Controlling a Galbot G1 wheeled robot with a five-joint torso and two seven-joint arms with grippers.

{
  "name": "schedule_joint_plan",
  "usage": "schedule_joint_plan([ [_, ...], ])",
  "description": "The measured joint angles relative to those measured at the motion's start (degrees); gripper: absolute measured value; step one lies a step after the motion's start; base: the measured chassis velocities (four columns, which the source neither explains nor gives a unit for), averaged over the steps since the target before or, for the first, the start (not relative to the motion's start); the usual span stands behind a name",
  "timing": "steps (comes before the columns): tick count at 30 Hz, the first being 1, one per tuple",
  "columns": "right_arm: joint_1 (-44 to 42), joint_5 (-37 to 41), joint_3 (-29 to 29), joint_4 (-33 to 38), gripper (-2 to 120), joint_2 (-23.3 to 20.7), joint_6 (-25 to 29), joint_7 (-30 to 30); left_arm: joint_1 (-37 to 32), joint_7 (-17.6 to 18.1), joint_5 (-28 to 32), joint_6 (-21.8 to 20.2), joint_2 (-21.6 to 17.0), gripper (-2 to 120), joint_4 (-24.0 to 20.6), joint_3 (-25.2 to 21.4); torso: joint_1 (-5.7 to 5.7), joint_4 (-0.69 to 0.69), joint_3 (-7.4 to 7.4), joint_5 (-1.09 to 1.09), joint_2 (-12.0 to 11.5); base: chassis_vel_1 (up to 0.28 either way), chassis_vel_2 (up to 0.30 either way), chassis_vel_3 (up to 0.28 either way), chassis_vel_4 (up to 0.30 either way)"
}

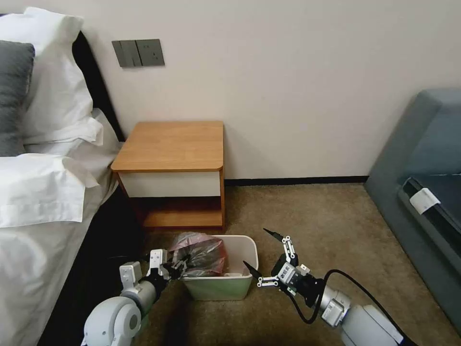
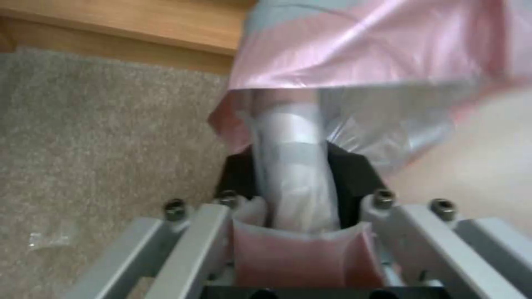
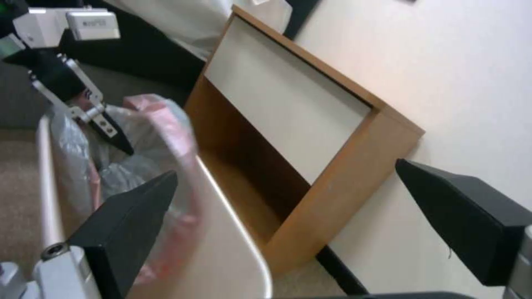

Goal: Pick up the garbage bag from the table and place it over the trash can.

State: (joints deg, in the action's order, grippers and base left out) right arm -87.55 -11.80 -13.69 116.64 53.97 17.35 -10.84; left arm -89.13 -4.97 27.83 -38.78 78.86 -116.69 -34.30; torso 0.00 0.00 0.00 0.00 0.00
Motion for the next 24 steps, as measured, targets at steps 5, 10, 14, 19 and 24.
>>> schedule_joint_plan([
  [5, -0.36, -0.23, 0.05, 0.42, 100, 0.04, 0.0, 0.08, -0.59, 0.02, -2.27, 1.1, 0.1, 8, -0.2, 0.1, 0.0, 0.0, 0.0, -0.01, 0.0, 0.0, 0.0, 0.0, 0.0],
  [10, -0.8, -0.55, 0.02, 0.88, 100, 0.03, 0.0, 0.28, -1.45, 0.11, -4.85, 3.46, 0.29, 6, -1.2, 0.12, 0.0, 0.0, 0.0, -0.01, 0.0, 0.0, 0.0, 0.0, 0.0],
  [14, -0.91, -0.59, 0.04, 1.01, 100, 0.03, 0.01, 0.38, -1.66, 0.23, -5.26, 3.86, 0.35, 6, -1.58, 0.09, 0.0, 0.0, 0.0, 0.0, 0.0, 0.0, 0.0, 0.0, 0.0],
  [19, -1.38, 4.53, 3.78, 7.76, 100, 0.34, -4.19, 6.02, -4.2, 1.32, -12.23, 10.09, 1.39, 6, -6.91, -0.3, 0.0, 0.0, 0.0, 0.0, 0.0, 0.0, 0.0, 0.0, 0.0],
  [24, 0.94, 10.69, 8.54, 12.59, 100, -0.41, -11.41, 7.5, -4.5, 1.51, -16.26, 16.0, 2.97, 6, -8.02, -0.51, 0.0, -0.01, 0.0, -0.01, 0.0, 0.0, 0.0, 0.0, 0.0],
])
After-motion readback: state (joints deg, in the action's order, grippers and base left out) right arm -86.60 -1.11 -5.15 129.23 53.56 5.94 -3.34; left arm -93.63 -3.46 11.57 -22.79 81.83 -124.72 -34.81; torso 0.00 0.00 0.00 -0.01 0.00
